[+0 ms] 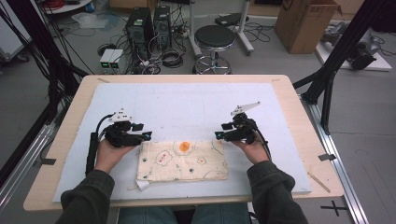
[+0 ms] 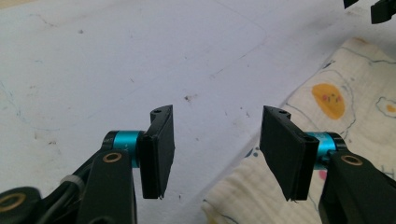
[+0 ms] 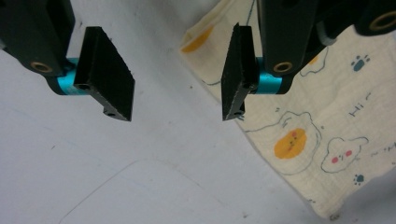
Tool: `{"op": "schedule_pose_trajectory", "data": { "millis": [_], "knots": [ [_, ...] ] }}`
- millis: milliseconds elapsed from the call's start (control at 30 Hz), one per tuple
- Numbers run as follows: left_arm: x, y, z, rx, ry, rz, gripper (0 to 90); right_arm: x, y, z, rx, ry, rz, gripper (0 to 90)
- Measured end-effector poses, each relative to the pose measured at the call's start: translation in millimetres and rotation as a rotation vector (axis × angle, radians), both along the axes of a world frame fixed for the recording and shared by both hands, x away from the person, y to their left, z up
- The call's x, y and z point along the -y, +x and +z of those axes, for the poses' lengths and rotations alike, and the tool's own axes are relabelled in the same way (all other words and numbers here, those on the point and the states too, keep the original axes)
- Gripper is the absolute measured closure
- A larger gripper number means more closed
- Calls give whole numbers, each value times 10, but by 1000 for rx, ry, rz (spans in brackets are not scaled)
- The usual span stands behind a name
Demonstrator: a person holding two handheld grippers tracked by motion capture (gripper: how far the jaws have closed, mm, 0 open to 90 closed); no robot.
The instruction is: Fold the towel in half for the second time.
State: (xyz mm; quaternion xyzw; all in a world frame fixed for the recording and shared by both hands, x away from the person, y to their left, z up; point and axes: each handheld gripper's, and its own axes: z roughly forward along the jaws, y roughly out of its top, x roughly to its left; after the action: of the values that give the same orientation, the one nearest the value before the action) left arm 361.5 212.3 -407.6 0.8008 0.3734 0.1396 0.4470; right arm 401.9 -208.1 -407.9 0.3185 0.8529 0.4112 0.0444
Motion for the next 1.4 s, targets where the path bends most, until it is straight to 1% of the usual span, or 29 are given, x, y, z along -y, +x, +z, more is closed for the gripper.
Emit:
{"op": "schedule_pose_trajectory", "data": {
  "millis": [33,67,267,367,500,633,700,733,800,867,967,1000,1033,1067,1100,1167,1233,1267,1300,1333,1400],
  "knots": [
    [2,9,-18,-11,4,-1,454,-5,3,-26,-12,-1,3,458],
    [5,15,-36,-20,8,-1,455,-13,8,-46,-34,-10,9,465],
    [-31,8,-144,-58,3,-8,470,-59,13,-100,-76,-35,40,512],
    [-54,1,-185,-83,-4,-10,477,-40,24,-121,-98,-40,43,524],
    [-60,2,-203,-98,-3,-19,497,6,23,-188,-122,-44,31,544],
    [-36,4,-222,-107,23,-36,537,43,11,-248,-127,-30,30,568],
    [-25,8,-239,-115,34,-44,565,40,8,-268,-141,-29,41,586],
    [-21,9,-246,-119,44,-48,575,36,11,-275,-146,-31,46,588],
    [-12,11,-265,-126,51,-52,594,33,14,-273,-145,-28,45,599],
    [-3,11,-284,-135,57,-55,617,26,16,-277,-145,-30,56,611],
    [6,12,-296,-141,72,-80,673,0,6,-279,-147,-35,76,664],
    [12,6,-295,-144,76,-84,699,-7,4,-278,-136,-43,80,685],
    [21,2,-303,-141,72,-90,729,-11,0,-275,-141,-44,85,725],
    [24,-2,-301,-142,81,-99,764,-15,2,-280,-143,-45,99,742],
    [28,-6,-302,-140,78,-101,792,-20,-3,-278,-139,-53,97,764],
    [24,-6,-300,-138,78,-103,827,-19,-5,-273,-144,-56,109,810],
    [8,-2,-293,-141,74,-98,843,-11,0,-268,-141,-56,110,839],
    [1,0,-292,-137,73,-95,846,-6,4,-268,-140,-53,111,842],
    [-5,0,-287,-136,73,-91,849,2,2,-262,-149,-51,107,844],
    [-11,1,-280,-133,75,-88,851,9,8,-264,-146,-45,109,846],
    [-21,5,-271,-123,64,-77,853,26,9,-251,-145,-37,103,849]
  ]
}}
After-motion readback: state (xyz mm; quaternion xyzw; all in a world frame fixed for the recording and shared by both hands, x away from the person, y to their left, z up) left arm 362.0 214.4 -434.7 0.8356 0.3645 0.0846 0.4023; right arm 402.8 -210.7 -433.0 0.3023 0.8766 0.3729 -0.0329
